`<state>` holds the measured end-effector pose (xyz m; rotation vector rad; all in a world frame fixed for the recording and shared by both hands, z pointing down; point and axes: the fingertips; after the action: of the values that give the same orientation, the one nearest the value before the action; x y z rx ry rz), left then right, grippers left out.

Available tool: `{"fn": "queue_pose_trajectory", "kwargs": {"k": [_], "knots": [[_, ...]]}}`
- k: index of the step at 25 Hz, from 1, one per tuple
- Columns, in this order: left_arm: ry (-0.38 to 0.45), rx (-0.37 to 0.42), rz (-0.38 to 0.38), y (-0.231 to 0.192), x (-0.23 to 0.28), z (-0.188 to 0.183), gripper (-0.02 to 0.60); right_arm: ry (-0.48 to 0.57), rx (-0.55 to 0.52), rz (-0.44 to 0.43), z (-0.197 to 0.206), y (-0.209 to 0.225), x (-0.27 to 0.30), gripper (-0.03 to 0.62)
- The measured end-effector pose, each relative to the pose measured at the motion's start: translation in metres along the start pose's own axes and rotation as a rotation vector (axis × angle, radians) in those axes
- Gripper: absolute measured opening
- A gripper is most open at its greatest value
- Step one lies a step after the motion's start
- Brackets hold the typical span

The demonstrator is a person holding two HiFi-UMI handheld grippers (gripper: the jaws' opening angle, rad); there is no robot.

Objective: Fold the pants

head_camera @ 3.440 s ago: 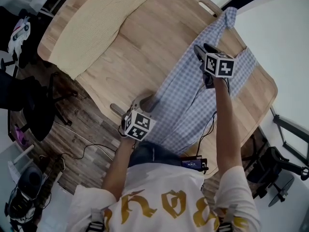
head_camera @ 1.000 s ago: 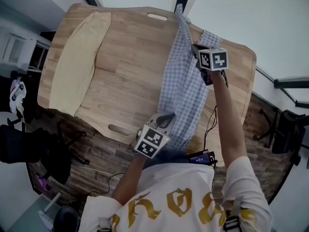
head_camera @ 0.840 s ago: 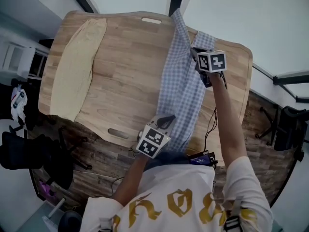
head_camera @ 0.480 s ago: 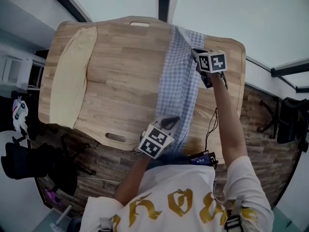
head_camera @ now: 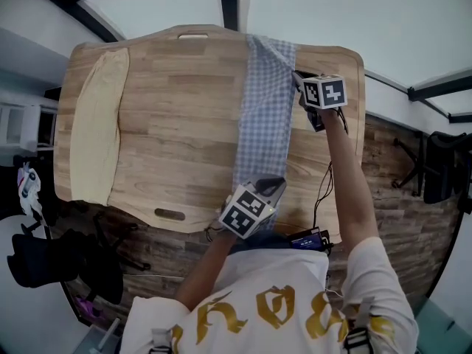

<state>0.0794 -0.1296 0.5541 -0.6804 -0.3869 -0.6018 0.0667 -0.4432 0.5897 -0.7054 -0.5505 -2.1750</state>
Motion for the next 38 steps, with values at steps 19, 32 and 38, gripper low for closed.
{"fn": "queue_pose_trajectory", "kwargs": {"k": [19,32,38], "knots": [[-0.208,-0.071,0.1,-0.022,0.04,0.048,0.21,-0.113,-0.013,0.126,0.067,0.04,0.036,0.138],[-0.195,-0.087,-0.007,-0.049,-0.006,0.054,0.212,-0.03,-0.021,0.01,0.051,-0.039,-0.02,0.121],[-0.193,-0.104,-0.1,-0.06,-0.049,0.084,0.212,-0.035,-0.026,-0.054,0.085,-0.096,-0.057,0.115]]}}
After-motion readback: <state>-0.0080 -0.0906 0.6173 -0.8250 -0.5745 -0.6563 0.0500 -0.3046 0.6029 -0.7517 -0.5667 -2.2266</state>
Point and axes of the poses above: the fingertips, and each gripper's own axes: x forward along the fingers, y to its right, z out of its underside, and after that the axes turned 4 degrees about y, right-handed
